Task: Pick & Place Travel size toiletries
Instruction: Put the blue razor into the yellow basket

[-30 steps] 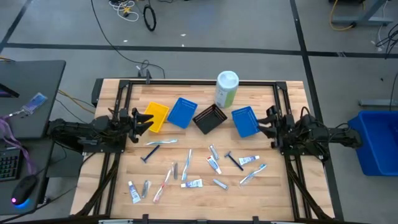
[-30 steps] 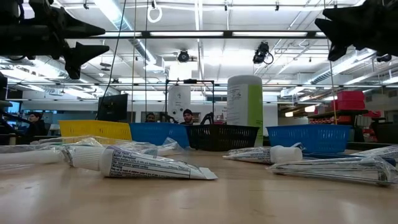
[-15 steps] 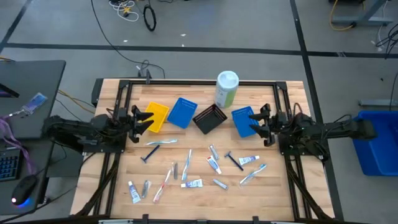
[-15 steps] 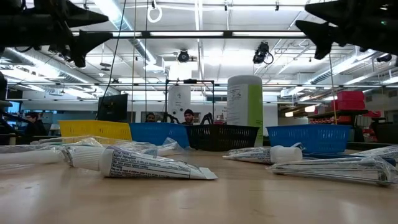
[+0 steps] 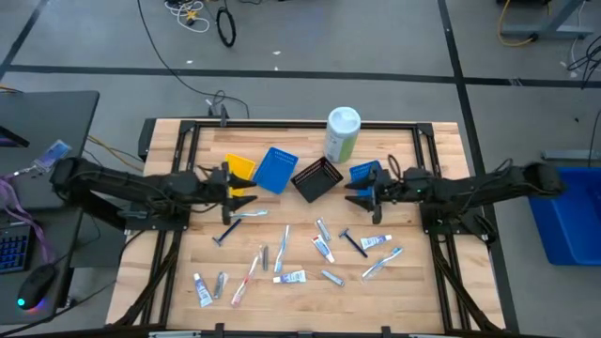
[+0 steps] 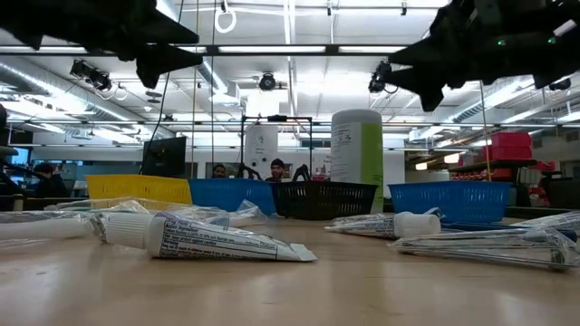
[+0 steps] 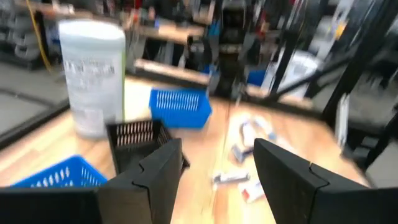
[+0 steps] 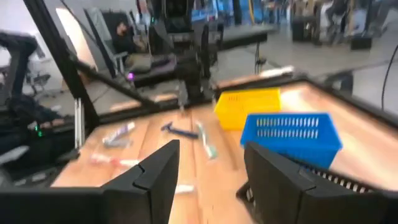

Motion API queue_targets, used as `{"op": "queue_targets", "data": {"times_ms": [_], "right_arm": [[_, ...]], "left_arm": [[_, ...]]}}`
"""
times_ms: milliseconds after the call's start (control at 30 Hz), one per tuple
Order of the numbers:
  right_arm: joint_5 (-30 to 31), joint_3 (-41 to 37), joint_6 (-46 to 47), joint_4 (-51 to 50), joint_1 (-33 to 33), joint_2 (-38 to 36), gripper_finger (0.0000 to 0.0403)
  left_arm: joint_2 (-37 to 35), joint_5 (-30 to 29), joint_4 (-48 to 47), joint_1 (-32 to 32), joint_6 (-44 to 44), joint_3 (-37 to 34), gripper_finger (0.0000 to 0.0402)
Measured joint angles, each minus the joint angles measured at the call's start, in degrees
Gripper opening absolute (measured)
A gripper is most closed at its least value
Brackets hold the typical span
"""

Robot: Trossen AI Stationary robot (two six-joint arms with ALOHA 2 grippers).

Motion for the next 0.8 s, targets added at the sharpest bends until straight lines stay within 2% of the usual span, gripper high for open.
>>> {"op": "queue_targets", "data": {"times_ms": [100,333,467,600,800], "right_arm": [[-0.6,0.0,1.0,0.6,0.0,2.8,0.0186],[-4.4,0.0,5.2,-0.2,0.8,4.8,0.0176],[-4.6,0.0,5.2,-1.4,2.7,4.9,0.0168],[-4.6,0.0,5.2,-1.8,4.1,4.9,0.0160],[-4.4,0.0,5.2,-1.9,4.4,4.9,0.0149]], "left_arm": [[4.2,-1.4,-8.6,-1.1,-2.0,5.1,0.0208],[11.2,-1.7,-30.0,-5.6,-18.1,13.8,0.0208],[14.0,-1.8,-38.2,-9.0,-30.1,14.4,0.0208],[16.9,0.8,-44.8,-13.0,-42.4,14.4,0.0208],[22.8,1.4,-53.1,-16.6,-53.5,14.4,0.0208]]}}
